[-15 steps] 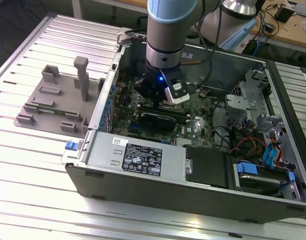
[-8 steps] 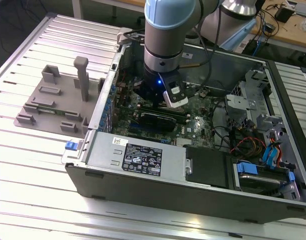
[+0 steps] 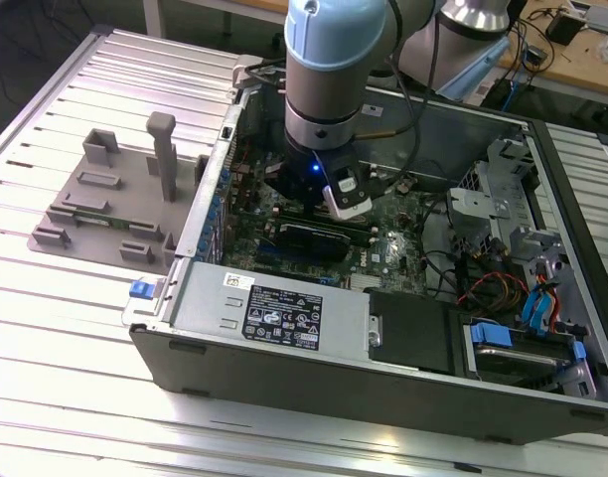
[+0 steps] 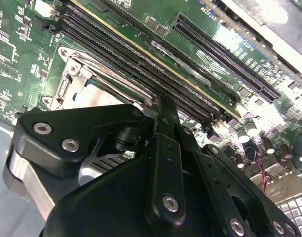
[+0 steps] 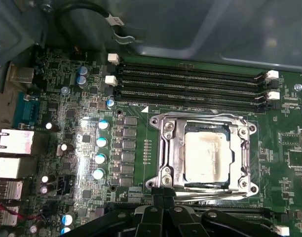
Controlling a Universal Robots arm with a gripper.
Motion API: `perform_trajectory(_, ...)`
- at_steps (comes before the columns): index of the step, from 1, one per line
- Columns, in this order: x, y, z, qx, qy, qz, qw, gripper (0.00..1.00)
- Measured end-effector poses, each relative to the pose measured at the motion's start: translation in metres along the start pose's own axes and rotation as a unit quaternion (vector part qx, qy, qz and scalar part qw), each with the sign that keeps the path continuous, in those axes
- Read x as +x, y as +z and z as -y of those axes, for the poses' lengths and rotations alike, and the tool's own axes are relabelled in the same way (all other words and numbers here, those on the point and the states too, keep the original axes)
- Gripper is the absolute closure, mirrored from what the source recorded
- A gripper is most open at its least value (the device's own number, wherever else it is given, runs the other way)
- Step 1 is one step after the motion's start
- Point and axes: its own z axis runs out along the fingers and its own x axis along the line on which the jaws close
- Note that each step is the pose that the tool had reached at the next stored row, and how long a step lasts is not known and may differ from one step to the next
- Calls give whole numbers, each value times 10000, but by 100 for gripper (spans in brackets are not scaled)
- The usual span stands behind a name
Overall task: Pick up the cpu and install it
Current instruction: 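Install the second cpu locking lever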
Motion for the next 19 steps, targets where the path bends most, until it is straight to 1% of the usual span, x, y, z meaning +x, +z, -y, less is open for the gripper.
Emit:
perform_trajectory(1,0,6,1,-12,1,0,10000,89)
perform_trajectory(4,2,26,3,-93,7,14,10000,89)
perform_trajectory(6,2,22,3,-95,7,13,10000,89)
perform_trajectory(10,-5,-45,-9,-89,9,4,10000,89)
perform_trajectory(14,-17,-154,-29,-86,8,4,10000,89)
perform_trajectory(15,-21,-196,-36,-85,8,4,10000,89)
perform_trajectory(16,-23,-208,-39,-87,8,5,10000,89)
perform_trajectory(17,-22,-214,-30,-85,8,3,10000,89)
perform_trajectory(18,-22,-225,14,-85,9,2,10000,89)
perform_trajectory(19,-26,-229,39,-86,10,1,10000,89)
